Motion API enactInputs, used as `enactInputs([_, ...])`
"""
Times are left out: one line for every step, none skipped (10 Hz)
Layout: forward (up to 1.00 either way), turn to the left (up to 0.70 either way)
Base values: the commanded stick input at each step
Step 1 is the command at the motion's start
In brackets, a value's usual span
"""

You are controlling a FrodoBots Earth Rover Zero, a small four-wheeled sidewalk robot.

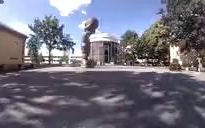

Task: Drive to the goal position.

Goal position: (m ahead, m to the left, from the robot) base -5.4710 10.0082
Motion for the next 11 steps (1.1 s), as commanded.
enactInputs([1.0, 0.0])
enactInputs([1.0, 0.0])
enactInputs([1.0, 0.0])
enactInputs([1.0, 0.0])
enactInputs([1.0, 0.0])
enactInputs([1.0, 0.0])
enactInputs([1.0, 0.0])
enactInputs([1.0, 0.0])
enactInputs([1.0, 0.0])
enactInputs([1.0, 0.0])
enactInputs([1.0, 0.0])
